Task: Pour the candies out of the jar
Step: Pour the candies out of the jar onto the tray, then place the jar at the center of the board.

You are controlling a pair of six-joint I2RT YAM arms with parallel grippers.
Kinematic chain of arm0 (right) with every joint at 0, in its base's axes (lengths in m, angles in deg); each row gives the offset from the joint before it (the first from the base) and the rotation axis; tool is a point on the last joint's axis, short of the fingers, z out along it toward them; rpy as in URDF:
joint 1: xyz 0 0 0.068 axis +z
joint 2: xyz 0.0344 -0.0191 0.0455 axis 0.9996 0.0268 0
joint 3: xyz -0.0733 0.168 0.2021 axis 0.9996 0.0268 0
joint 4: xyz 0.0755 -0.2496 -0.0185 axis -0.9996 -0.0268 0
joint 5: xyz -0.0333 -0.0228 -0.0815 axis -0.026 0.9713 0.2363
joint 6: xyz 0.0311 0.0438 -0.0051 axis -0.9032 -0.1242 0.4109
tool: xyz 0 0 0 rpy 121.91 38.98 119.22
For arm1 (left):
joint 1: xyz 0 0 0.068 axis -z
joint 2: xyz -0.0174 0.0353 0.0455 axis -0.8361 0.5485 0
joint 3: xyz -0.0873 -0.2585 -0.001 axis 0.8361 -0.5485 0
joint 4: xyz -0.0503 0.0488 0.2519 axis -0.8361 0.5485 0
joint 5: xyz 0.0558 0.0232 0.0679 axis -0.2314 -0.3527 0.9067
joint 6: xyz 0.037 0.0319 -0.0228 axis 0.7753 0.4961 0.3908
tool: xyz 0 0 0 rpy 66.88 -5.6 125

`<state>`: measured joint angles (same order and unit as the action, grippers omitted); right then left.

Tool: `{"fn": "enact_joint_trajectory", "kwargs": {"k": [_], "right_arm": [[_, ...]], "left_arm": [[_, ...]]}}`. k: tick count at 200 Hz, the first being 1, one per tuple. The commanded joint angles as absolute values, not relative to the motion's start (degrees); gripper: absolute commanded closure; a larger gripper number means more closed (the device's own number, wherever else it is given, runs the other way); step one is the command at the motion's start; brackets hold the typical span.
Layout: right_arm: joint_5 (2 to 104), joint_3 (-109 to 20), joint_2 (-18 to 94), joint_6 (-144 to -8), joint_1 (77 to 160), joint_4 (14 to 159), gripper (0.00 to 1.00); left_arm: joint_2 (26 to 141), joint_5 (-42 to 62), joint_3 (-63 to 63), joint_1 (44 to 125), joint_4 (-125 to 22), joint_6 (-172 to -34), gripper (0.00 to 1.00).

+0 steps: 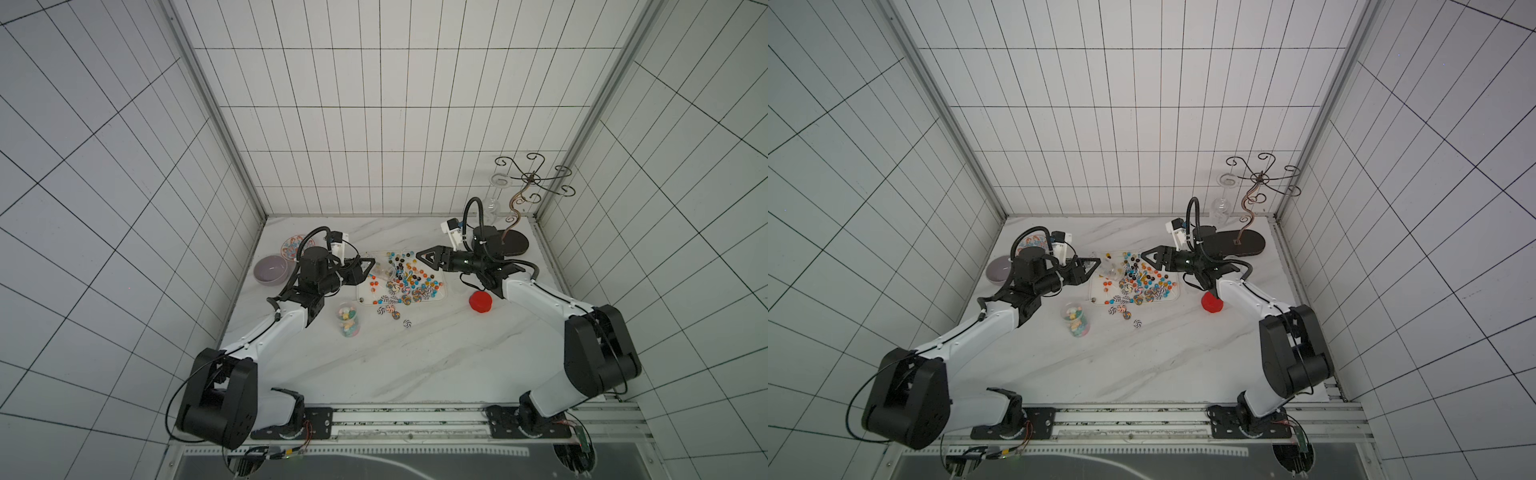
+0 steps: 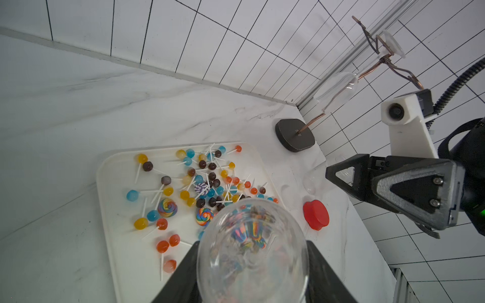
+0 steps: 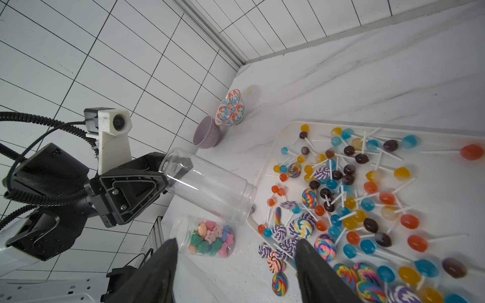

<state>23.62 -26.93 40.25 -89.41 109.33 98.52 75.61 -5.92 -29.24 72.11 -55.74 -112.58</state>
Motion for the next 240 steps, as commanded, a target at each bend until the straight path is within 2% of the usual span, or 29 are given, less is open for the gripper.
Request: {"fn": "enact_joint_trajectory", "kwargs": {"k": [1,46,86,133,198,240], "right_arm": [[24.7,-23.83,38.25,-87.29,108.61,96.87,0.28],[27.07,-23.8,36.74,-83.76,108.61,92.42,0.28],[21.71,-23.53,36.87,-83.33,108.66,92.37,0.29],[11.36,-21.11,37.31,-91.23,109.11,108.41,0.32],[12.16,-22.85,41.52,-97.86,112.17,119.26,0.34],[11.64,-24.02,43.29,-101.0,113.52,124.93,0.35]], "left_arm": [[75.94,-4.53,-27.81,72.17,-54.84,-110.81,1.0],[74.51,-3.23,-26.3,70.99,-53.79,-109.48,1.0],[73.78,-13.88,-27.44,66.76,-63.25,-116.07,1.0],[74.66,-22.1,-30.13,65.35,-76.79,-126.57,1.0],[77.02,-23.9,-34.12,65.35,-93.7,-140.14,1.0],[77.74,-24.09,-34.63,65.52,-96.28,-142.33,1.0]]}}
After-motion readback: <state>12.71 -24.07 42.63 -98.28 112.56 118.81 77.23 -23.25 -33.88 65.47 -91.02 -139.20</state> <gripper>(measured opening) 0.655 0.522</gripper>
